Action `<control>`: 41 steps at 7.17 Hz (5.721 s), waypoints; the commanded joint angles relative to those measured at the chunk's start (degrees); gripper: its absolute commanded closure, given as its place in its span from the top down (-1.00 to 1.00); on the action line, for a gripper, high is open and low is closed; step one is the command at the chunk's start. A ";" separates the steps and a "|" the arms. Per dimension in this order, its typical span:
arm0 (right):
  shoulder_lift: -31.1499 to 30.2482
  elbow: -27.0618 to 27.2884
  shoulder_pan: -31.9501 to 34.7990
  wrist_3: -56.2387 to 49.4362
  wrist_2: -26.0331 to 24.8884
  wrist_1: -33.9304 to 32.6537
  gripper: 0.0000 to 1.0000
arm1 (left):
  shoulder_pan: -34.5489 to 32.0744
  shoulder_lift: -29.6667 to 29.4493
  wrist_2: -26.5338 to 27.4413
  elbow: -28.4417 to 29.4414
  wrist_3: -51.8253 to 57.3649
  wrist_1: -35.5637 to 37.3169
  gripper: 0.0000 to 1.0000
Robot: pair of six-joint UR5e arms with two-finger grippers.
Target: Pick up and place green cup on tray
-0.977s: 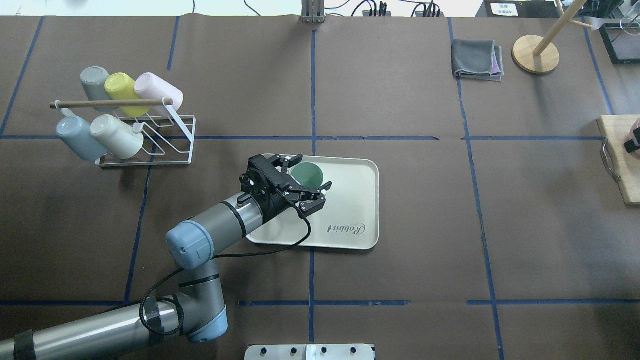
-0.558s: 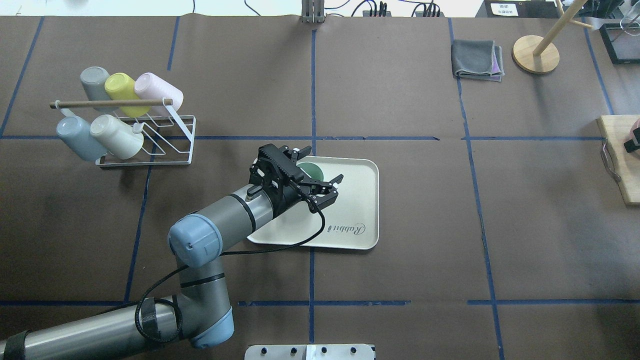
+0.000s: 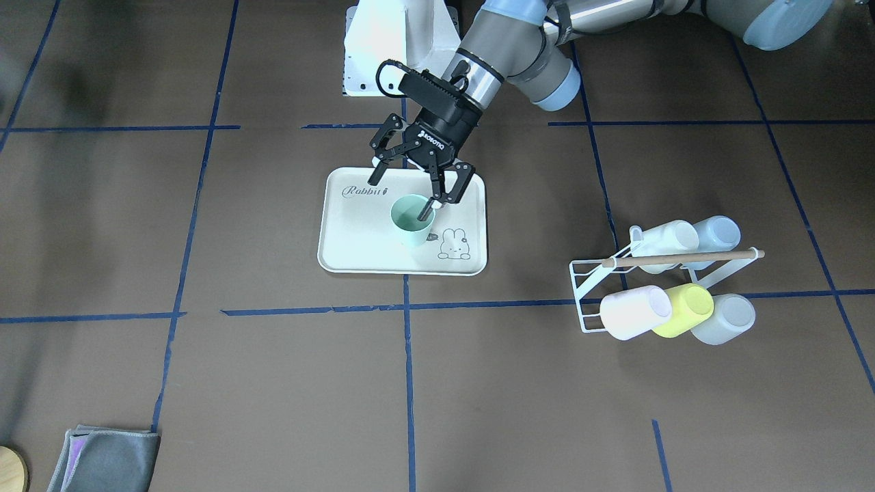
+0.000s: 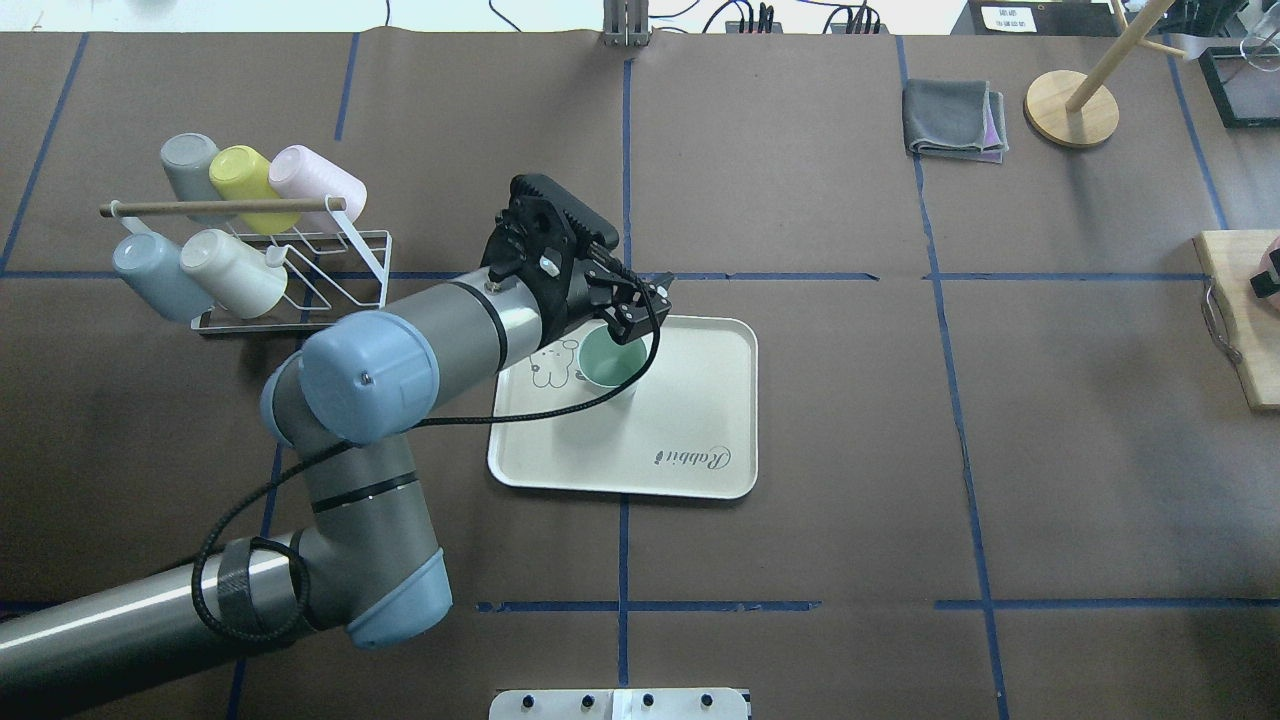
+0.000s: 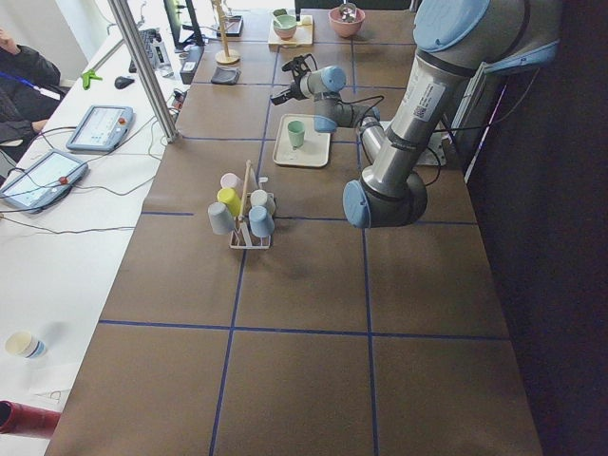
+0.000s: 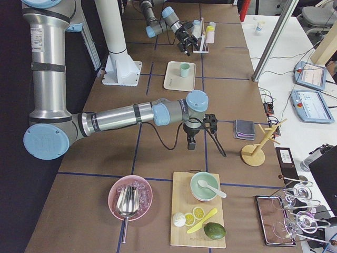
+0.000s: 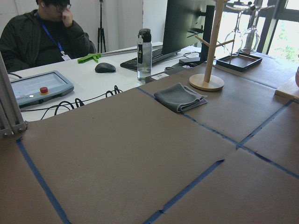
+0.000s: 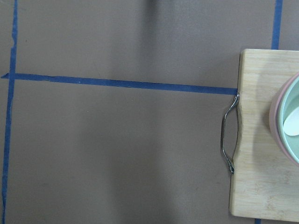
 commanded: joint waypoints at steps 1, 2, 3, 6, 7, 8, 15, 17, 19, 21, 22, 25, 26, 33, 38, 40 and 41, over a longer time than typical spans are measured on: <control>0.08 0.07 0.21 0.00 0.01 0.10 1.00 | -11.37 0.04 -14.80 -9.73 -0.16 21.69 0.99; 0.08 0.16 0.47 0.00 0.36 0.10 1.00 | -16.38 0.13 -20.36 -11.68 -0.08 28.30 1.00; 0.08 -0.01 0.65 0.00 0.28 0.18 1.00 | -22.35 0.57 -25.72 -12.14 0.71 35.50 1.00; 0.09 -0.37 2.84 -0.17 1.24 0.01 1.00 | -42.57 11.94 -50.66 -11.00 10.05 39.53 0.99; 0.08 -0.37 3.98 -0.52 2.11 0.01 1.00 | -47.85 16.87 -52.82 -9.70 14.90 41.09 0.98; 0.00 -0.37 4.86 -0.70 2.38 0.01 1.00 | -51.55 20.75 -53.89 -7.94 20.26 43.29 0.98; -0.53 -3.00 7.94 -4.83 3.09 0.10 1.00 | -57.74 32.47 -54.07 4.99 41.58 52.10 1.00; -0.36 -3.18 7.94 -4.92 2.22 0.53 1.00 | -57.74 33.70 -53.99 7.01 41.41 51.57 1.00; 0.00 -3.01 7.86 -4.05 2.12 0.62 1.00 | -59.06 34.23 -54.07 7.89 41.67 51.57 1.00; -0.53 -5.46 9.69 -4.83 2.21 0.62 1.00 | -59.06 34.50 -54.07 8.16 41.67 50.44 1.00; -0.53 -7.47 10.83 -5.01 2.12 0.62 1.00 | -59.06 34.50 -54.07 9.20 41.67 48.86 1.00; 0.35 -12.50 14.97 -13.01 2.30 0.54 1.00 | -58.97 34.50 -54.08 10.00 41.67 47.53 1.00; 0.17 -12.41 14.97 -12.40 2.30 0.62 1.00 | -58.97 34.58 -54.07 10.18 41.67 47.53 1.00; 0.52 -11.88 14.97 -11.34 2.30 1.15 1.00 | -63.61 35.20 -54.60 10.71 43.43 45.68 1.00; 0.44 -11.44 14.97 -11.34 2.39 1.15 1.00 | -63.90 35.11 -56.01 10.62 42.99 45.77 1.00; 0.52 -11.53 14.97 -11.34 2.39 1.15 1.00 | -63.90 35.11 -55.92 10.62 42.90 45.77 1.00; 0.52 -11.62 14.97 -11.34 2.39 1.15 1.00 | -63.90 35.02 -55.92 10.62 42.99 45.68 1.00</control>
